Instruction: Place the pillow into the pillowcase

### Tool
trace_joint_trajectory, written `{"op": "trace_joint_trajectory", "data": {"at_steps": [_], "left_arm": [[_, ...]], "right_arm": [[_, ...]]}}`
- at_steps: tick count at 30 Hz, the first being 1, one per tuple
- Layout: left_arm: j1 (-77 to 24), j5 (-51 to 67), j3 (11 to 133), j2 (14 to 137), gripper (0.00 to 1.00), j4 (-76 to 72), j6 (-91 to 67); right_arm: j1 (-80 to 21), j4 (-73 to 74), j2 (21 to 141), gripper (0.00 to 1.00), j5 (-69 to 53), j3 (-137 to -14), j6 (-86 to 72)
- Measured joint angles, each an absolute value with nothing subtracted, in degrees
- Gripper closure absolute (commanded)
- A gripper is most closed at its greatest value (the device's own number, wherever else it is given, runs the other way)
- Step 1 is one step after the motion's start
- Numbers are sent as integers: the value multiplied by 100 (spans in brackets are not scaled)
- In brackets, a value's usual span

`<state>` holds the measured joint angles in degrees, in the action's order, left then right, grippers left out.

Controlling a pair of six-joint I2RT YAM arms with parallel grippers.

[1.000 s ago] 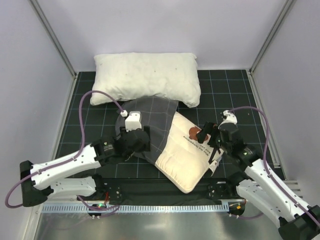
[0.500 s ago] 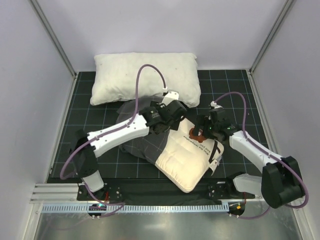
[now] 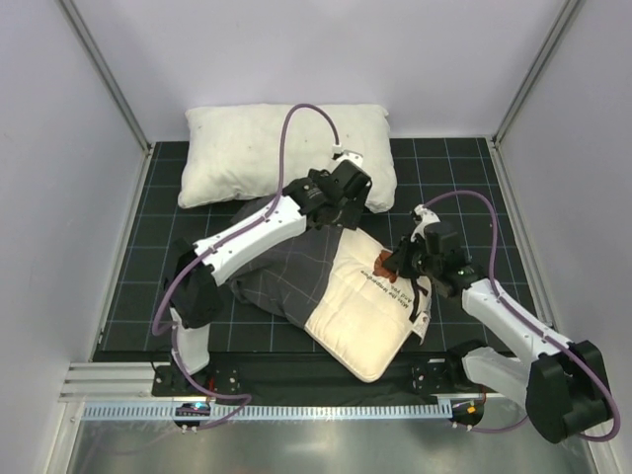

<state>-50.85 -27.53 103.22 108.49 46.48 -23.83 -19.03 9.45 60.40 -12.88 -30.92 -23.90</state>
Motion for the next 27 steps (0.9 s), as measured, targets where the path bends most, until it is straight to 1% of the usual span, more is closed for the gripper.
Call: {"op": "trace_joint_trajectory", "data": {"at_steps": [4, 10, 12, 16, 17, 18, 19, 21, 22, 23, 24, 25, 27], "left_arm": [[-5087, -2628, 11209, 11275, 8, 4884, -2161], [-5087, -2609, 12728, 12449, 9, 5509, -1979], [-5083, -2609, 12936, 12774, 9, 5697, -1922], [-5035, -2541, 12960, 13163, 10, 5990, -1900], [-5017, -2484, 12960, 13233, 12, 6045, -1900], [-4998, -2434, 12960, 13281, 16, 6071, -1900], [-4976, -2394, 12962, 13310, 31, 6073, -1898], [-4939, -2368, 12975, 13343, 49, 6080, -1896], [-4917, -2373, 13010, 13358, 68, 6099, -1905], [-4897, -2381, 13045, 13369, 77, 6108, -1914], [-4875, -2397, 13065, 13369, 85, 6117, -1892], [-4858, -2405, 13096, 13369, 100, 6132, -1874], [-4834, -2416, 13137, 13364, 100, 6145, -1800]], "right_arm": [[-1931, 1186, 5577, 96, -1282, -3089, -2237], [-1940, 1535, 5310, 96, -1253, -3131, -2078], [-1940, 1625, 5249, 96, -1236, -3155, -2038], [-1940, 1745, 5183, 96, -1221, -3199, -1981], [-1940, 1767, 5175, 96, -1216, -3210, -1975], [-1940, 1789, 5172, 96, -1216, -3221, -1966], [-1940, 1806, 5172, 96, -1214, -3229, -1957], [-1940, 1815, 5172, 96, -1214, -3232, -1957], [-1940, 1815, 5172, 96, -1216, -3232, -1957], [-1940, 1813, 5168, 96, -1219, -3232, -1957], [-1942, 1813, 5153, 96, -1227, -3232, -1957], [-1942, 1813, 5127, 96, -1243, -3232, -1957], [-1944, 1809, 5041, 96, -1310, -3232, -1949]]}}
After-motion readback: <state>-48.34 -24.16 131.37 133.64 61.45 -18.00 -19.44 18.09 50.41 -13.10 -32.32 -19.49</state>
